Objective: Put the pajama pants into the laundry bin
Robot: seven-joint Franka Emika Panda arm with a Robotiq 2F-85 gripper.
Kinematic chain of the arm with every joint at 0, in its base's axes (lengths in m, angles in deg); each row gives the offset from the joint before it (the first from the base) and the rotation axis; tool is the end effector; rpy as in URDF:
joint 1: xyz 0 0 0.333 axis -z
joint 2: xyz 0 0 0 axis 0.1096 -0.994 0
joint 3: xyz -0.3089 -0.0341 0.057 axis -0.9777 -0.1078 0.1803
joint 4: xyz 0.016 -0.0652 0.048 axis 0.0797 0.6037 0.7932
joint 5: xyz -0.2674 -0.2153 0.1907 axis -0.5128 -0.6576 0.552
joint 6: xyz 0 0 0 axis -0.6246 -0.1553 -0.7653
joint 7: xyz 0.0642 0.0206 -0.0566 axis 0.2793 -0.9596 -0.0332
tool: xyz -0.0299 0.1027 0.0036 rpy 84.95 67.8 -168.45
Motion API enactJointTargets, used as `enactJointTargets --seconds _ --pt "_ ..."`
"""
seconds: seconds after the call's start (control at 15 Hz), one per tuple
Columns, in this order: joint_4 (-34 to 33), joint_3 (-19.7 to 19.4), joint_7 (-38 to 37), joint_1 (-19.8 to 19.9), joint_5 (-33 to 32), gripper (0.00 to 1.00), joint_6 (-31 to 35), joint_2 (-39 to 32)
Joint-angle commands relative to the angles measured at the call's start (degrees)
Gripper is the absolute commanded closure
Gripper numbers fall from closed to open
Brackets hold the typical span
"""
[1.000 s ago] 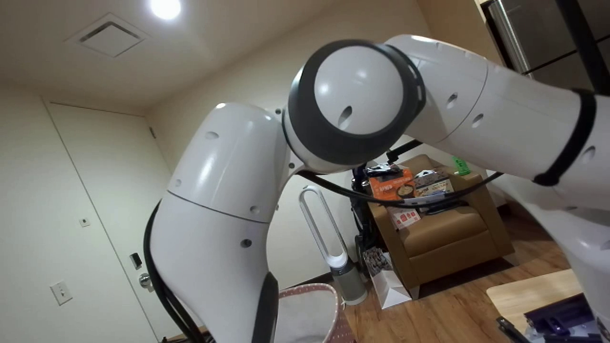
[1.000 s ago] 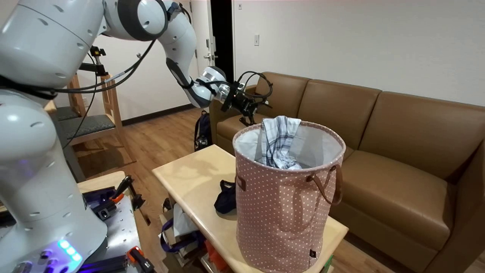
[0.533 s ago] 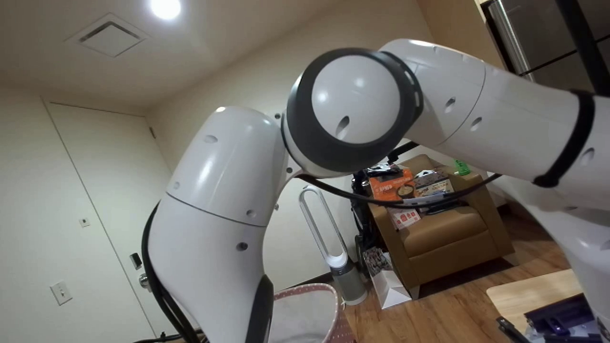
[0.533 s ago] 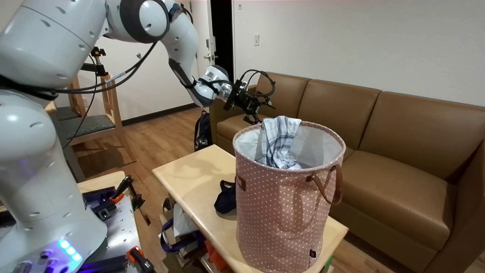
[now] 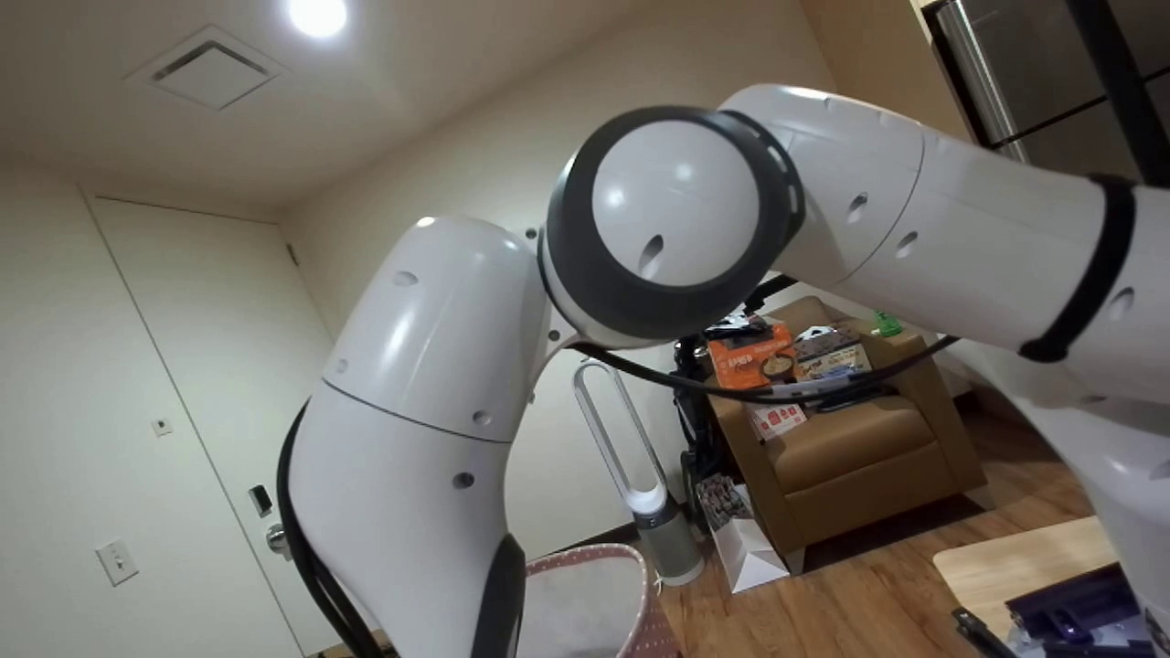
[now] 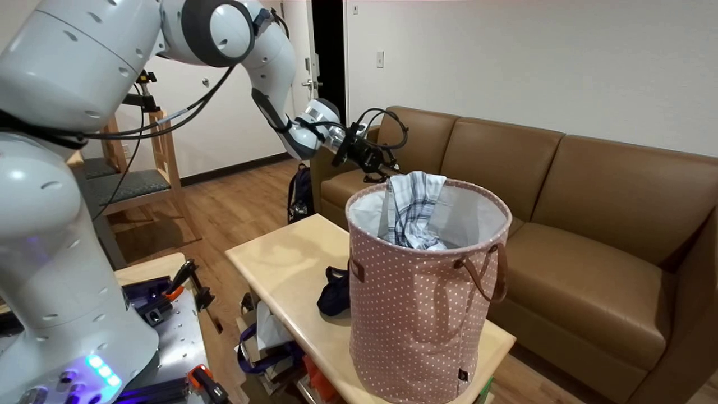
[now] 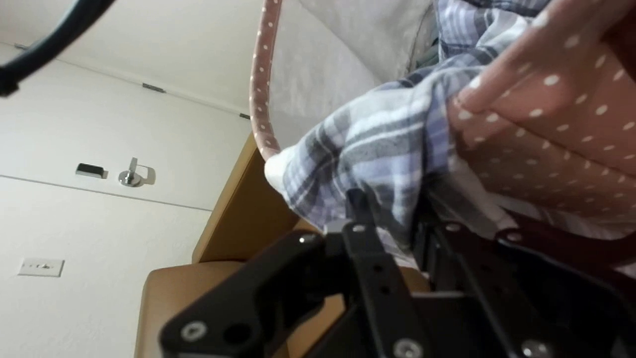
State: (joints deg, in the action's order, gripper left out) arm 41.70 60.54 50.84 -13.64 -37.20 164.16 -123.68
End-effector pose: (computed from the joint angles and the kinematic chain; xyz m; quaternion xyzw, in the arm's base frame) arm 0.6497 0.2187 0.2065 0.7582 0.3269 0.0268 0.5635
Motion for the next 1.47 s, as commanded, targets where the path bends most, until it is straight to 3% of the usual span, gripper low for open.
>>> enactJointTargets --seconds 0.0,0.27,0.73,1.13,1.4 --pt "0.61 2.25 -0.63 2.09 1.9 1.0 5.17 1.15" --pt "3.0 2.91 -2.75 4.58 6.93 1.0 11.58 5.88" --pt "12.31 -0.84 -11.32 9.22 14.25 1.0 15.84 23.66" --pt "26.52 -5.6 -24.99 14.36 14.53 1.0 15.3 37.93" --pt "36.35 -8.11 -29.54 18.23 17.84 1.0 15.7 38.37"
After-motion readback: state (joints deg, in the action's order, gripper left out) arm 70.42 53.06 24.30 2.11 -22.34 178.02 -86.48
